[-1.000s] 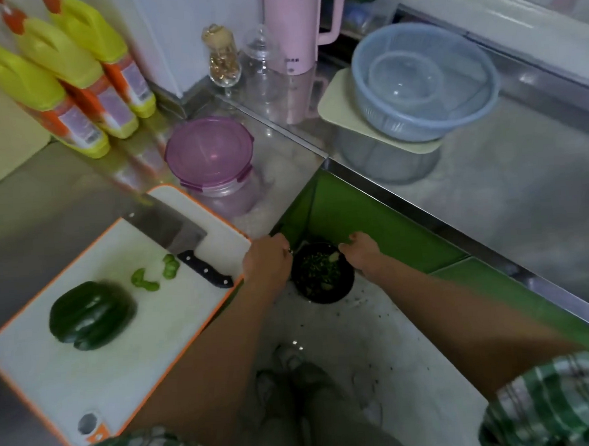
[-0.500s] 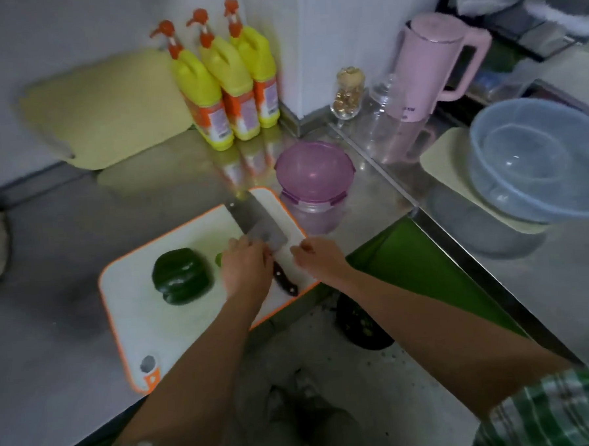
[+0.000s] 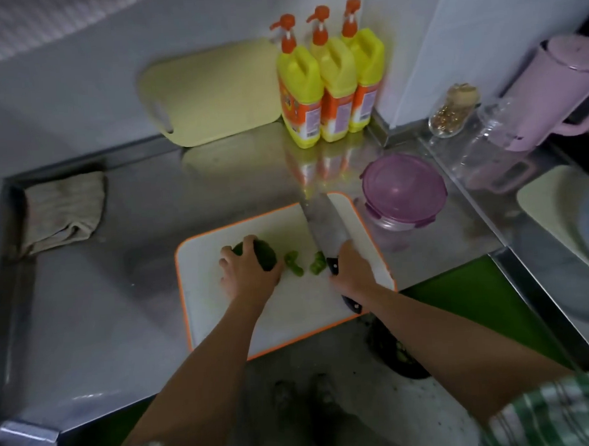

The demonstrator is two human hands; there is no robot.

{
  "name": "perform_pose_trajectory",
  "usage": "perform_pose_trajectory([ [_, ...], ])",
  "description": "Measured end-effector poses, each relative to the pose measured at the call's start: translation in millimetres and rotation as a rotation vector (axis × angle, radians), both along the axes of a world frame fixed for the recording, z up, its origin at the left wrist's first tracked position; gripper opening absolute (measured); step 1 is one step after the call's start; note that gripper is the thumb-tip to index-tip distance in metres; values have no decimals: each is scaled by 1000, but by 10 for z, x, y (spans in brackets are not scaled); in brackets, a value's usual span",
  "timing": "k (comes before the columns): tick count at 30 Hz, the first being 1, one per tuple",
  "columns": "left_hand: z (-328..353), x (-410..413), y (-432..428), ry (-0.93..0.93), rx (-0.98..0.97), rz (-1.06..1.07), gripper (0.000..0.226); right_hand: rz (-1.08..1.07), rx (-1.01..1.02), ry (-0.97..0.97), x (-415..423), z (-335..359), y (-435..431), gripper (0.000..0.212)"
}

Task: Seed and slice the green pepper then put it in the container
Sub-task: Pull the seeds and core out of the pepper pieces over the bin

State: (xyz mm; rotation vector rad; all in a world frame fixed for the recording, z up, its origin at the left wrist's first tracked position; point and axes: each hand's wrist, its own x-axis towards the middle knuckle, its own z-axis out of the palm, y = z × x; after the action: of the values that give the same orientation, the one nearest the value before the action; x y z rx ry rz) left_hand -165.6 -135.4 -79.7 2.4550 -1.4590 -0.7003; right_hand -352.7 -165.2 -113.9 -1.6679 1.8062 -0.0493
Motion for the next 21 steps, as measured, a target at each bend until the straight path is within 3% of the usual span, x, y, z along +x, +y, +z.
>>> perform_pose_trajectory([
  [3,6,71,-40,79,-1,21,67,-118,-41,-99,32,36,-28,60],
  [7,-6,244,-76,305,-91,191,70,-263,-148,-311,106,175,-84,21],
  [11,-3,281,-100,579,-125,347,68,-195,-235,-378,199,276,-134,16],
  [14,-18,232,-74,775,-110,425,61,-99,-154,-467,303,342,-115,9],
  [16,-88,212,-45,804,-95,410,58,-44,-92,-472,381,374,-68,12],
  [21,-236,313,43,679,-24,320,57,72,-86,-400,483,391,53,10],
])
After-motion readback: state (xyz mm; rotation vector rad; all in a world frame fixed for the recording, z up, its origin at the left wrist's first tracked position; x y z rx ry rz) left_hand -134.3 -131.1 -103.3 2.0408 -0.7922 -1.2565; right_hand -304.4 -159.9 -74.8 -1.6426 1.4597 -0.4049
